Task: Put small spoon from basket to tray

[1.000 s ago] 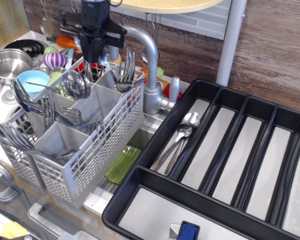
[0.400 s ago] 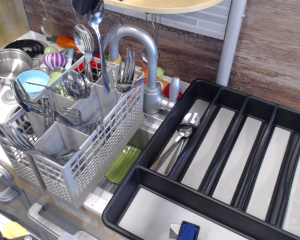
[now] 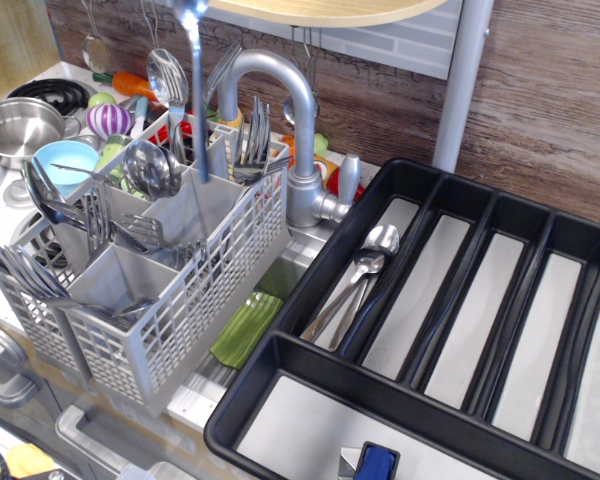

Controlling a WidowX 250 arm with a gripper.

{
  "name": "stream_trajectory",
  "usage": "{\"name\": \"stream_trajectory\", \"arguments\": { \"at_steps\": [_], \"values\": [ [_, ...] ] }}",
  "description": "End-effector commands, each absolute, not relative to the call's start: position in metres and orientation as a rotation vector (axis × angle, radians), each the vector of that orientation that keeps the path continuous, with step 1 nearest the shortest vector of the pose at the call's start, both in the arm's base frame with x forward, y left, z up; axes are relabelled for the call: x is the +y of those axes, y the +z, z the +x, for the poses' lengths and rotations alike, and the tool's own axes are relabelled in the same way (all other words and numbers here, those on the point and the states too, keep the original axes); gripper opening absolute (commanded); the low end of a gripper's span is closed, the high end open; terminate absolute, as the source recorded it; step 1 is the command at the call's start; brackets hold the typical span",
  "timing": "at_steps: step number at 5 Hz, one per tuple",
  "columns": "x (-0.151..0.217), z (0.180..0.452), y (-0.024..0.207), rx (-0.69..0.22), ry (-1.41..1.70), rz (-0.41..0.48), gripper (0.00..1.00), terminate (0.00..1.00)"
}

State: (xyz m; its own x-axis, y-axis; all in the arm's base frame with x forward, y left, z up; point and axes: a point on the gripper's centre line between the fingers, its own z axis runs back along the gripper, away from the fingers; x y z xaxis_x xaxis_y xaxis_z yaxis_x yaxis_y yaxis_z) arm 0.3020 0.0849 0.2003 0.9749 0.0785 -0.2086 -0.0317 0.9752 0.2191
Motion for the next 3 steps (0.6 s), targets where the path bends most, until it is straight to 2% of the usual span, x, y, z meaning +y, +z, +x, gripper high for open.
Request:
{"name": "stream_trajectory", "arguments": {
  "at_steps": [1, 3],
  "values": [
    [0.051, 0.306, 0.205, 0.094, -0.017, 0.184, 0.0, 0.0],
    [0.023, 0.307, 0.166, 0.06, -0.103, 0.171, 0.0, 0.0]
  ]
}}
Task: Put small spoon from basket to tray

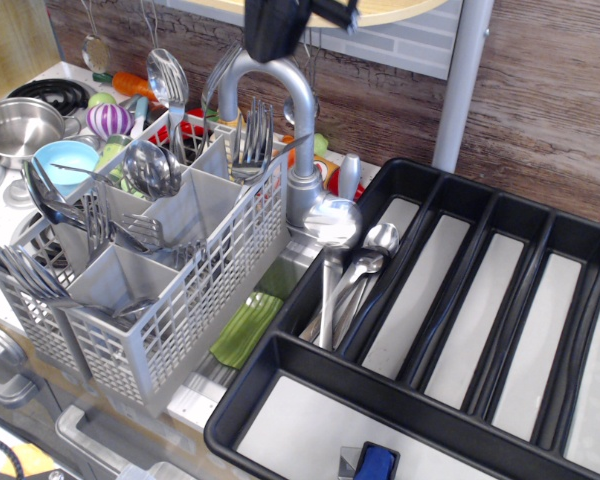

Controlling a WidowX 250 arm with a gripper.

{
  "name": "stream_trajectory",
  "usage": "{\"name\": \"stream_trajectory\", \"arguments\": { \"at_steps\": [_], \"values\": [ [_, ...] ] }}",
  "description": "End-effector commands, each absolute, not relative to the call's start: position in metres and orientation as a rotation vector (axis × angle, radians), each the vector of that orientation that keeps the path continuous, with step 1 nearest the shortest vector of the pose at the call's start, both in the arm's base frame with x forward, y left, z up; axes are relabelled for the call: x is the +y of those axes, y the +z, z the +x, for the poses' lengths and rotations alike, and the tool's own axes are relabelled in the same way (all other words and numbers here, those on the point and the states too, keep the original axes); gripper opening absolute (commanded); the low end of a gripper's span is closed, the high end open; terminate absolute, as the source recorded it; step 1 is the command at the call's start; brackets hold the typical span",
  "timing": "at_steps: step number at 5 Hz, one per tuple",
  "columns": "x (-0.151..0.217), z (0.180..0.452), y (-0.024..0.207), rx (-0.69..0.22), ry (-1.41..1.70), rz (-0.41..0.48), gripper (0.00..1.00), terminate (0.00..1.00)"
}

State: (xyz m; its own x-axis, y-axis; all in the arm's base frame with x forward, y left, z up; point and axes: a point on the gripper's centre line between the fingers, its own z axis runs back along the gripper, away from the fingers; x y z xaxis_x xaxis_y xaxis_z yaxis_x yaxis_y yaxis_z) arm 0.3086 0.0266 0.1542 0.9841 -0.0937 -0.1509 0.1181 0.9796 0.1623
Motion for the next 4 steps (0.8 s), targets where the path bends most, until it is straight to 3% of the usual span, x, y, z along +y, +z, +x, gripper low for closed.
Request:
{"name": "stream_trajectory", "arguments": {
  "at_steps": [1, 2, 3, 4],
  "values": [
    [0.025, 0.31, 0.157, 0.036, -0.113, 0.155, 0.0, 0.0],
    [0.028, 0.314, 0.153, 0.03, -0.115, 0.146, 0.0, 0.0],
    [0.035, 0.317, 0.142, -0.081, -0.118, 0.111, 1.0, 0.0],
    [0.035, 0.317, 0.142, -0.081, -0.118, 0.111, 1.0, 0.0]
  ]
}}
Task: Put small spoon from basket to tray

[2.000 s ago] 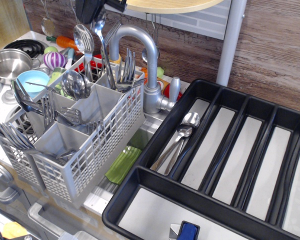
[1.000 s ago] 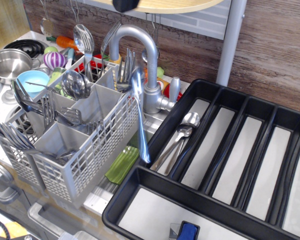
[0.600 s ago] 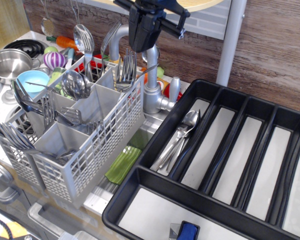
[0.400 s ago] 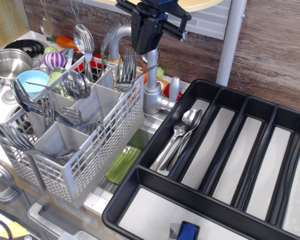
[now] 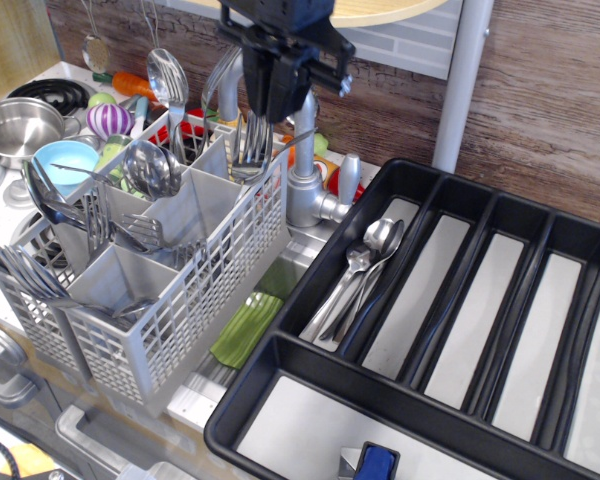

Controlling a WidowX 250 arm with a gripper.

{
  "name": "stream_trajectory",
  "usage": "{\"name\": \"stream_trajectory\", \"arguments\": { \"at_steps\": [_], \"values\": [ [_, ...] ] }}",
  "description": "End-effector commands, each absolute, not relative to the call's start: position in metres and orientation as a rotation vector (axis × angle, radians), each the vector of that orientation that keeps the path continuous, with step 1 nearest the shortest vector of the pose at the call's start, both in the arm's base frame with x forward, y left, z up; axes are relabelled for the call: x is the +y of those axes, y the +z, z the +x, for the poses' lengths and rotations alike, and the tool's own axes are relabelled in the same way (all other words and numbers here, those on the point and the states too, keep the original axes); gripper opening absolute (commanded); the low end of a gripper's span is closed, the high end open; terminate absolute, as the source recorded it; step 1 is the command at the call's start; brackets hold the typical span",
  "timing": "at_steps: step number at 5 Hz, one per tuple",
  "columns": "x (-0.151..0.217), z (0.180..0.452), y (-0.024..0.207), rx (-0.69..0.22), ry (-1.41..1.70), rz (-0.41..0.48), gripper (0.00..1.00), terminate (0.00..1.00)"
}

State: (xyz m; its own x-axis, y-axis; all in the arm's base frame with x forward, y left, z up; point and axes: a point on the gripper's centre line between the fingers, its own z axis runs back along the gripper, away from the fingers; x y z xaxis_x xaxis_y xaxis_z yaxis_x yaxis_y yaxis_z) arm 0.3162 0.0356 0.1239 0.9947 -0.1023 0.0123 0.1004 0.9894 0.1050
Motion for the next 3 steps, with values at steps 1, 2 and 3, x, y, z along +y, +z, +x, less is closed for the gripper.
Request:
{"name": "stream_trajectory", "arguments": {
  "at_steps": [1, 2, 3],
  "values": [
    [0.0346, 0.3173, 0.1425, -0.081, -0.118, 0.111, 1.0, 0.0],
    [0.0346, 0.3173, 0.1425, -0.081, -0.118, 0.111, 1.0, 0.0],
    [0.0346, 0.3173, 0.1425, -0.081, -0.118, 0.111, 1.0, 1.0]
  ]
}}
